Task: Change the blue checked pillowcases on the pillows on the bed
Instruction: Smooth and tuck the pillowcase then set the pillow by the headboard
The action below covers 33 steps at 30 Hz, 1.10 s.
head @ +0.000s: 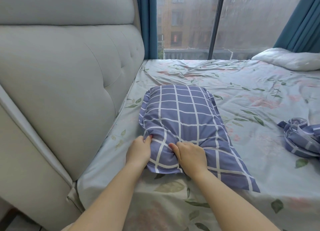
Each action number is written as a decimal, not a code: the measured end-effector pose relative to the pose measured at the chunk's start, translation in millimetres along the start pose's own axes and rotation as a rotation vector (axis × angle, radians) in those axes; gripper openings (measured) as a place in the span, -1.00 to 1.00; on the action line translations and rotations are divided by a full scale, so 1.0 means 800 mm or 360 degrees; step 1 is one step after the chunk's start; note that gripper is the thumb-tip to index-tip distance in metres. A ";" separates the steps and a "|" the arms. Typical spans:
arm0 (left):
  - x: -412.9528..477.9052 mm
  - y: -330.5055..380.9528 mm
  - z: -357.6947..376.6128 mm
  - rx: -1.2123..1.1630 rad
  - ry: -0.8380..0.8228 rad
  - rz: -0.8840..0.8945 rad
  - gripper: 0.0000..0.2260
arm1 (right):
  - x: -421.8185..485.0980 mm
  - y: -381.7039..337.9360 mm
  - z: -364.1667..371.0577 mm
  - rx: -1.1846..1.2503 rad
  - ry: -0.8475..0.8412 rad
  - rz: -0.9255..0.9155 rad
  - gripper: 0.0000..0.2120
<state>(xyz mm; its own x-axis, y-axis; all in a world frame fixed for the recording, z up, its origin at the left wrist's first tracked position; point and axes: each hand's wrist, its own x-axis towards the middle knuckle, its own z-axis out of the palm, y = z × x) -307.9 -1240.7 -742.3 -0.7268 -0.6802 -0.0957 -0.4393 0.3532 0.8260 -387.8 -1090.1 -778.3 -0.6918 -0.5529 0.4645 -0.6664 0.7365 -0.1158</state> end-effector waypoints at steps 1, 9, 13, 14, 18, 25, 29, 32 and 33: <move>0.004 0.001 -0.002 0.0087 -0.0034 -0.0007 -0.68 | 0.005 -0.002 -0.007 -0.0021 -0.0099 0.0017 -0.29; 0.022 -0.016 -0.035 0.0092 -0.0290 -0.0204 -0.79 | 0.027 0.011 -0.039 0.0219 -0.0792 0.0008 -0.45; 0.011 0.001 -0.041 0.0227 0.0297 0.0421 -0.75 | 0.030 0.015 -0.052 0.0495 -0.0781 0.0008 -0.58; 0.005 0.010 -0.042 0.0158 0.0301 0.0591 -0.74 | 0.030 0.019 -0.060 0.0552 -0.0656 0.0030 -0.61; -0.010 0.014 -0.019 0.0461 -0.0207 0.0628 -0.79 | 0.021 0.034 -0.072 0.0300 -0.0439 -0.0007 -0.65; 0.040 -0.024 0.049 0.0927 -0.0438 0.0606 -0.49 | 0.023 0.047 0.006 0.0083 -0.0731 -0.0012 -0.34; 0.066 -0.028 0.067 0.1051 -0.0315 0.0623 -0.48 | 0.044 0.056 0.034 0.0031 -0.0758 0.0014 -0.29; 0.060 -0.023 0.066 0.1119 -0.0367 0.0606 -0.49 | 0.040 0.053 0.031 0.0017 -0.0803 0.0013 -0.21; 0.050 -0.023 0.062 0.1170 -0.0408 0.0614 -0.49 | 0.029 0.051 0.026 0.0012 -0.0816 -0.0018 -0.22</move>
<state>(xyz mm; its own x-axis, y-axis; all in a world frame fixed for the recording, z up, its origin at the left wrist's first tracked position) -355.4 -1242.5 -789.1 -0.9529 -0.2930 -0.0784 -0.3032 0.9149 0.2666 -436.5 -1081.0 -790.7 -0.7305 -0.6824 -0.0244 -0.6755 0.7274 -0.1205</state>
